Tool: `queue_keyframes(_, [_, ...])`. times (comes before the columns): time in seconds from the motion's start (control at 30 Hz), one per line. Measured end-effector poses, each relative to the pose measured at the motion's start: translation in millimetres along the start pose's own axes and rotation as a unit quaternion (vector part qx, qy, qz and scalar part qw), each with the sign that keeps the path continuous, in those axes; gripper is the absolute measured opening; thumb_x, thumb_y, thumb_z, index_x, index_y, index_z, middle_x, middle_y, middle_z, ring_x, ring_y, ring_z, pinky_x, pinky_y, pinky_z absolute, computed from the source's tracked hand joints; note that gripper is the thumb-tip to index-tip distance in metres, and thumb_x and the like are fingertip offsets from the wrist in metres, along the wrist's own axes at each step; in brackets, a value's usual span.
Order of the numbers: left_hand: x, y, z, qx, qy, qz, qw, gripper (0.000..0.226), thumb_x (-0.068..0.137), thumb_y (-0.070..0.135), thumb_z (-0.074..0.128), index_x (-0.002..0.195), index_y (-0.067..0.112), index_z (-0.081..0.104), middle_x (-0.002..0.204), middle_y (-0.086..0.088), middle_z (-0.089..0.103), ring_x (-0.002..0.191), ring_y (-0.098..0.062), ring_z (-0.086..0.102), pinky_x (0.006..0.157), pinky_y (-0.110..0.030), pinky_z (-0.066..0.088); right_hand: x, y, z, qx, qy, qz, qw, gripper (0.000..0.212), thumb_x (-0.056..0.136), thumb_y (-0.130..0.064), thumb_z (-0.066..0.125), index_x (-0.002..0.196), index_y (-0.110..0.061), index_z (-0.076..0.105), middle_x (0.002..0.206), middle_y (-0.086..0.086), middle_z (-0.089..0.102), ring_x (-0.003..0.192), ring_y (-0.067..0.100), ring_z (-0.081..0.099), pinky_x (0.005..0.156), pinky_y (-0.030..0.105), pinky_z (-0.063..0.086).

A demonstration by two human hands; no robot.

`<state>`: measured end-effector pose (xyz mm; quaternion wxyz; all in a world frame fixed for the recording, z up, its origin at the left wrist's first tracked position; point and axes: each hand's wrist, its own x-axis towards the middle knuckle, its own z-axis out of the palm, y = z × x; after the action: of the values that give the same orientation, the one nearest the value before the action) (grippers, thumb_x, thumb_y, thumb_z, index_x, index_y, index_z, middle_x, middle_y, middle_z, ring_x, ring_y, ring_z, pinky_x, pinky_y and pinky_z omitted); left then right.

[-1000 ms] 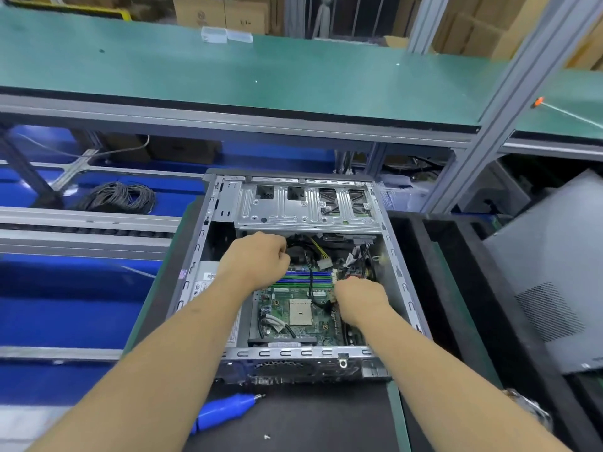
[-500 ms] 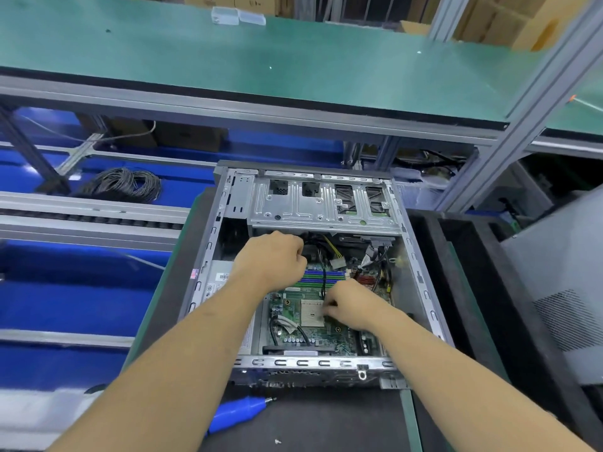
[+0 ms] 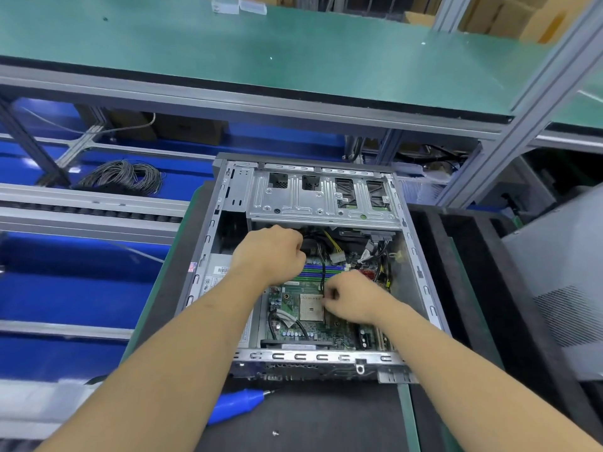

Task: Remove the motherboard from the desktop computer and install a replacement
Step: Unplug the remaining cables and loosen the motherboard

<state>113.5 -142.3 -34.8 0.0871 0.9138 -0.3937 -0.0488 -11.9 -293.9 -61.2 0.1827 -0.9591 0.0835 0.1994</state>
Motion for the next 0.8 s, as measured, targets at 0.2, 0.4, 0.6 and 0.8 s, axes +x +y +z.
queue_keyframes(0.2, [0.8, 0.1, -0.8, 0.004, -0.009, -0.005, 1.0, 0.016, 0.089, 0.031, 0.043, 0.083, 0.026, 0.056, 0.073, 0.005, 0.059, 0.06, -0.015, 0.052, 0.057, -0.029, 0.039, -25.7, 10.3, -2.2, -0.108, -0.071, 0.125, 0.984, 0.031, 0.09, -0.011, 0.057, 0.062, -0.011, 0.044, 0.061, 0.003, 0.048, 0.059, 0.021, 0.053, 0.054, 0.027, 0.045])
queue_keyframes(0.4, [0.1, 0.7, -0.8, 0.013, -0.012, -0.004, 1.0, 0.016, 0.089, 0.03, 0.043, 0.081, 0.024, 0.055, 0.072, 0.004, 0.059, 0.059, -0.016, 0.051, 0.055, -0.029, 0.037, -35.7, 9.7, -2.7, -0.151, 0.022, 0.153, 0.976, 0.028, 0.087, -0.005, 0.054, 0.066, -0.015, 0.039, 0.063, 0.0, 0.045, 0.062, 0.022, 0.052, 0.056, 0.031, 0.046])
queue_keyframes(0.6, [0.3, 1.5, -1.7, 0.017, -0.015, -0.004, 1.0, 0.017, 0.09, 0.029, 0.043, 0.081, 0.023, 0.056, 0.073, 0.003, 0.059, 0.062, -0.019, 0.054, 0.056, -0.03, 0.038, -33.6, 21.6, 0.4, -0.173, -0.141, 0.192, 0.956, 0.014, 0.09, -0.002, 0.048, 0.078, -0.01, 0.051, 0.073, 0.002, 0.051, 0.073, 0.023, 0.055, 0.064, 0.029, 0.048])
queue_keyframes(0.8, [0.0, 1.6, -2.2, 0.025, -0.022, -0.004, 0.999, 0.017, 0.089, 0.028, 0.044, 0.077, 0.021, 0.054, 0.07, 0.002, 0.058, 0.06, -0.019, 0.053, 0.055, -0.029, 0.039, -16.8, 29.9, 9.3, -0.126, -0.146, 0.235, 0.953, 0.007, 0.09, -0.005, 0.05, 0.085, -0.007, 0.054, 0.076, 0.003, 0.05, 0.074, 0.022, 0.058, 0.065, 0.028, 0.051])
